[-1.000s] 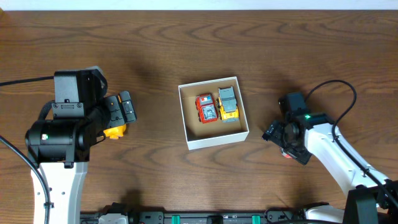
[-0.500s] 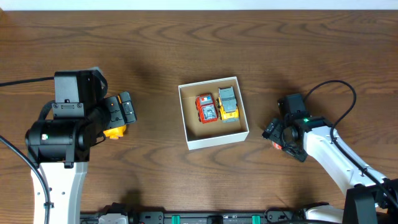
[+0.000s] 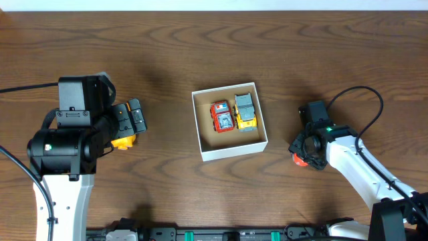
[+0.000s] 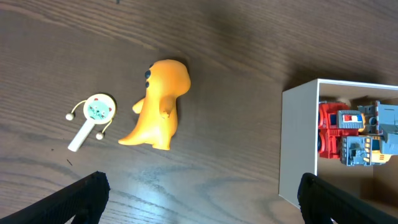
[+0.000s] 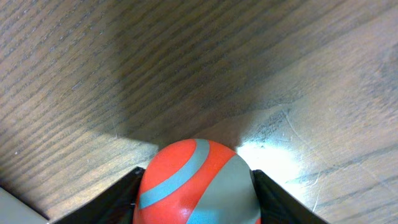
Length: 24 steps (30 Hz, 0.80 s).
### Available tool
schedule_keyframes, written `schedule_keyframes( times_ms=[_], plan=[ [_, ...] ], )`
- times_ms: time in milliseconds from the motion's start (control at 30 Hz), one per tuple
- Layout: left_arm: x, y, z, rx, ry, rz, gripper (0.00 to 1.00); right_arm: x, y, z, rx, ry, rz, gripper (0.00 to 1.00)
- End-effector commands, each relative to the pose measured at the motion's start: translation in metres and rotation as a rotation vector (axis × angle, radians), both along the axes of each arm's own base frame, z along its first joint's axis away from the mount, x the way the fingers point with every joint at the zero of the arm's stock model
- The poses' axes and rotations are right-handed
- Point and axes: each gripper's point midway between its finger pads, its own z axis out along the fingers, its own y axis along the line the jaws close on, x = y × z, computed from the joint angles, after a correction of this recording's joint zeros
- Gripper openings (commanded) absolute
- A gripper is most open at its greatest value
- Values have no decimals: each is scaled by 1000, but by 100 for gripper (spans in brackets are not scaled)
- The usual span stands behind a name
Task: Pack container
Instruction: 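Grasp the red-and-blue striped ball with the right gripper, then lift the ball and carry it over the box with the right gripper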
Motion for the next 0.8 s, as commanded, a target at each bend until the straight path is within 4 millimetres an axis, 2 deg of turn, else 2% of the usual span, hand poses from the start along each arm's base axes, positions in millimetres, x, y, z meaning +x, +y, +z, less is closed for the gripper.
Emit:
schedule_keyframes(
  times_ms=[0,167,433,500,533,667,767],
  plan=[
    [2,0,5,-13,-12,12,98,-1,-2,0,-16,-6,-1,46],
    [2,0,5,-13,-12,12,98,-1,-2,0,-16,-6,-1,31],
    [2,0,5,-13,-12,12,98,-1,-2,0,-16,-7,-1,14],
    [2,0,5,-13,-12,12,98,0,-2,0,-16,-8,-2,3],
    [2,0,5,-13,-12,12,98,1,-2,0,-16,-11,-1,1],
    [2,0,5,-13,-12,12,98,10,0,7,-18,-39,30,1],
    [2,0,5,-13,-12,12,98,31,4,25,-23,-95,114,1]
  ],
)
